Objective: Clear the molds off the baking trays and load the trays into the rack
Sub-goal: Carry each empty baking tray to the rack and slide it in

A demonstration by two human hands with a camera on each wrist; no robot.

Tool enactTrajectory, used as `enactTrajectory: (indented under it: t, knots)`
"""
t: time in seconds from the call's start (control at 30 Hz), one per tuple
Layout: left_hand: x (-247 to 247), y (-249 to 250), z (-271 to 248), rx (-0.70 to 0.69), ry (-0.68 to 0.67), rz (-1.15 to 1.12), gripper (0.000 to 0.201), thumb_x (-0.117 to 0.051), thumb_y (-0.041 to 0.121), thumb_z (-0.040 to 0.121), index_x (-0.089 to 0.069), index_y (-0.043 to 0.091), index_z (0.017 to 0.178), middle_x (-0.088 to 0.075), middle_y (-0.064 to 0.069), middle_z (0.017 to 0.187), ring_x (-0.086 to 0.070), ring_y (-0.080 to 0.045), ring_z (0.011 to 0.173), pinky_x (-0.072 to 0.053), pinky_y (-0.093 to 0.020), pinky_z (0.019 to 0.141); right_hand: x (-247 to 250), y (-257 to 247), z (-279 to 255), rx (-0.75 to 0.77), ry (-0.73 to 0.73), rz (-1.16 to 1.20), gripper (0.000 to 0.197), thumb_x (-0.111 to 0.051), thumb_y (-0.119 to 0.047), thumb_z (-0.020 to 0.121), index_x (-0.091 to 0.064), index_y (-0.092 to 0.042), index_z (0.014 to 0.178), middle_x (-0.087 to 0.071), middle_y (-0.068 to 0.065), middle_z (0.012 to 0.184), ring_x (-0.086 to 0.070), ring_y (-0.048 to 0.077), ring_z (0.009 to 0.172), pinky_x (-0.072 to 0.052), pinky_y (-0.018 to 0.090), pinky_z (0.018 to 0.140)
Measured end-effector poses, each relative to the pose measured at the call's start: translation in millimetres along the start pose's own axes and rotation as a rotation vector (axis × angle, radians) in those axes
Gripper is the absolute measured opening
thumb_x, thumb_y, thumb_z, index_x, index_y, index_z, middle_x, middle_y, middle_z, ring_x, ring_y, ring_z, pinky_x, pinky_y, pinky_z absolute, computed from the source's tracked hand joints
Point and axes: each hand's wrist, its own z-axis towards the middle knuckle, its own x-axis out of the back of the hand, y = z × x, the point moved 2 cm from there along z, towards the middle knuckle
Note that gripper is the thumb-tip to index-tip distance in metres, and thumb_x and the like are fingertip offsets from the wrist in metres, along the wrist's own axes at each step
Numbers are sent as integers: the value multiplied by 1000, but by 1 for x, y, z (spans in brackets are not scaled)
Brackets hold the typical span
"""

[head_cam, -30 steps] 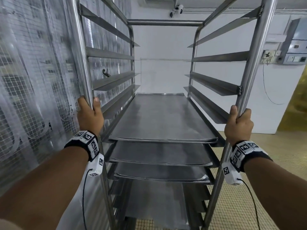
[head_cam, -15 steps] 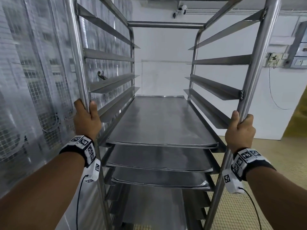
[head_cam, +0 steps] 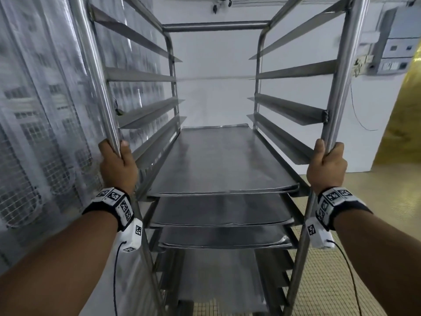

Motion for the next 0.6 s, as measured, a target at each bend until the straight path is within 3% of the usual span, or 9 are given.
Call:
enactTrajectory:
  t: [0.23, 0.4, 0.6]
  knots:
    - [-37, -7, 13, 20, -15, -10, 44, -42, 40, 106, -43, 4, 130, -55, -6, 88, -47, -23, 69, -35, -35, 61, -21, 7, 16, 10, 35, -12, 43, -37, -50, 104, -39, -8, 101, -46, 4, 64, -53, 36, 64, -38, 38, 59]
    - [-68, -15, 26, 25, -51, -15, 47, -38, 49, 105, -40, 8, 127, -58, -9, 84, -52, -28, 65, -37, -35, 59, -43, 17, 34, 28, 40, -15, 40, -37, -51, 104, -36, -11, 98, -52, 12, 69, -55, 37, 64, -45, 43, 59]
    - [-115, -17, 31, 47, -55, -9, 44, -39, 49, 104, -40, 12, 127, -61, -10, 87, -62, -38, 74, -45, -39, 63, -73, 43, 74, 41, 45, 9, 45, -37, -51, 104, -40, -6, 102, -53, 14, 68, -54, 36, 62, -40, 39, 58]
